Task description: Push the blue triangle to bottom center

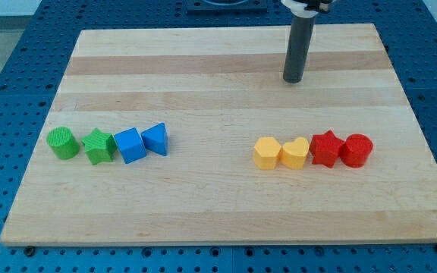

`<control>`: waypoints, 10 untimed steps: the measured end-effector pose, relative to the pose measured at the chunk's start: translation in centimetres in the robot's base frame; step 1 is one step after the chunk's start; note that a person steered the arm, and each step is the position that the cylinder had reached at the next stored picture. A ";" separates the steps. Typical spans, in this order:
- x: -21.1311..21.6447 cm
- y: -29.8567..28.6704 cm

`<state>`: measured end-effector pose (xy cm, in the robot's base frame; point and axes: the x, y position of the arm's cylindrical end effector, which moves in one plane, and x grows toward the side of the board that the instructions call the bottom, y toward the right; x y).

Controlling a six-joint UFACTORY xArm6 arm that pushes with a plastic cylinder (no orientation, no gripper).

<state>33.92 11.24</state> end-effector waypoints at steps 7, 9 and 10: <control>5.3 -17.1; 5.2 -27.1; 5.2 -35.1</control>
<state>39.10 -23.84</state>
